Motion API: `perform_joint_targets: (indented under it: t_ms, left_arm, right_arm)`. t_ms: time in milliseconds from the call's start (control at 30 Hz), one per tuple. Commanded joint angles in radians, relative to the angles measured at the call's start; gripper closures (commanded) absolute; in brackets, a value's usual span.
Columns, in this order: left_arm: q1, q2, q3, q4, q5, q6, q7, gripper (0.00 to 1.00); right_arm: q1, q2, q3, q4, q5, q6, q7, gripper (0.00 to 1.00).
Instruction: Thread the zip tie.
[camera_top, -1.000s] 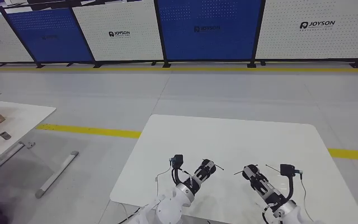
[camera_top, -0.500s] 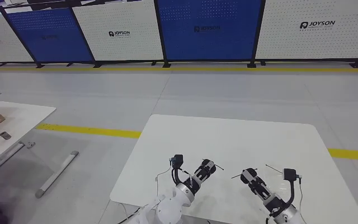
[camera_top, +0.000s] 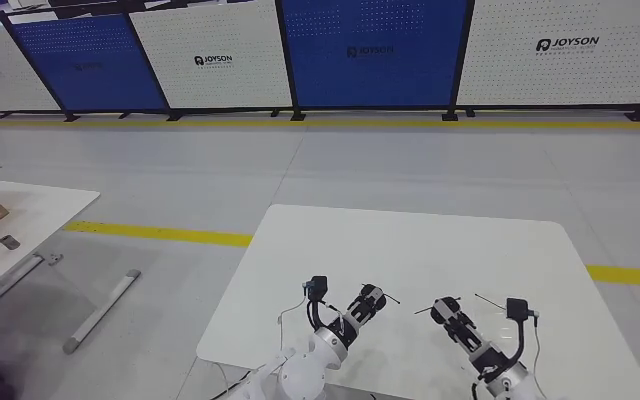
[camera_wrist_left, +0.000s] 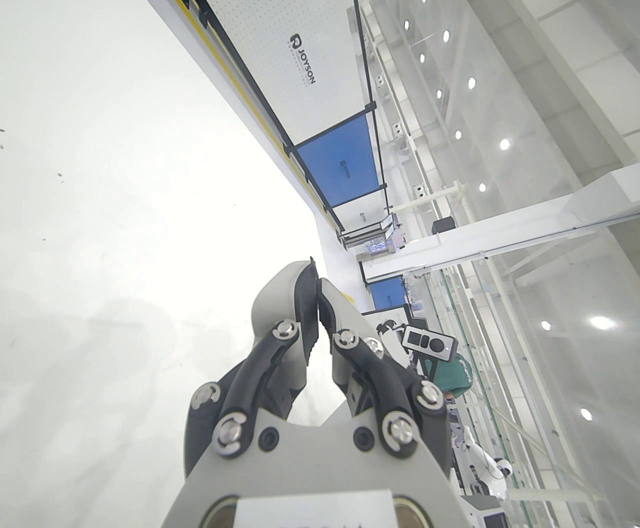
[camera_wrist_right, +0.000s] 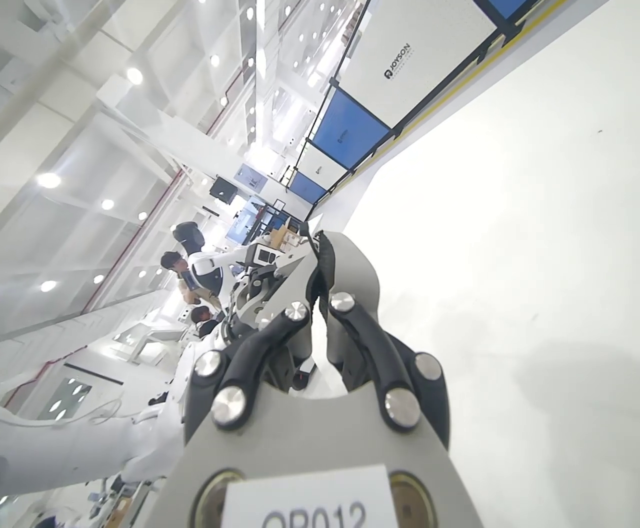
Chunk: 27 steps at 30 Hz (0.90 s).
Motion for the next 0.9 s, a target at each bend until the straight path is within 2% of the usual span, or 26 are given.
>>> perform_joint_targets:
  t_ms: [0,133,200,533,667,800,867]
  left_arm:
    - [0.0,0.0,0.0,0.0,0.0,0.0,0.0,1.0]
    - [0.0,0.0,0.0,0.0,0.0,0.0,0.0,1.0]
    - [0.0,0.0,0.0,0.0,0.0,0.0,0.0,1.0]
    - [0.0,0.0,0.0,0.0,0.0,0.0,0.0,1.0]
    - [0.0,0.0,0.0,0.0,0.0,0.0,0.0,1.0]
    - [0.0,0.0,0.0,0.0,0.0,0.0,0.0,1.0]
    - [0.0,0.0,0.0,0.0,0.0,0.0,0.0,1.0]
  right_arm:
    - [0.002,-0.008,-0.014,0.004,-0.024,0.017,-0.032,1.0]
    - [0.019,-0.031,-0.058,0.022,-0.092,0.048,-0.112,1.0]
    - [0.026,-0.041,-0.077,0.03,-0.109,0.041,-0.129,1.0]
    - [0.028,-0.043,-0.077,0.033,-0.11,0.046,-0.136,1.0]
    - [0.028,-0.059,-0.089,0.022,-0.172,0.136,-0.217,1.0]
    - [0.047,-0.079,-0.13,0.027,-0.218,0.182,-0.229,1.0]
    - [0.049,-0.08,-0.132,0.028,-0.22,0.184,-0.228,1.0]
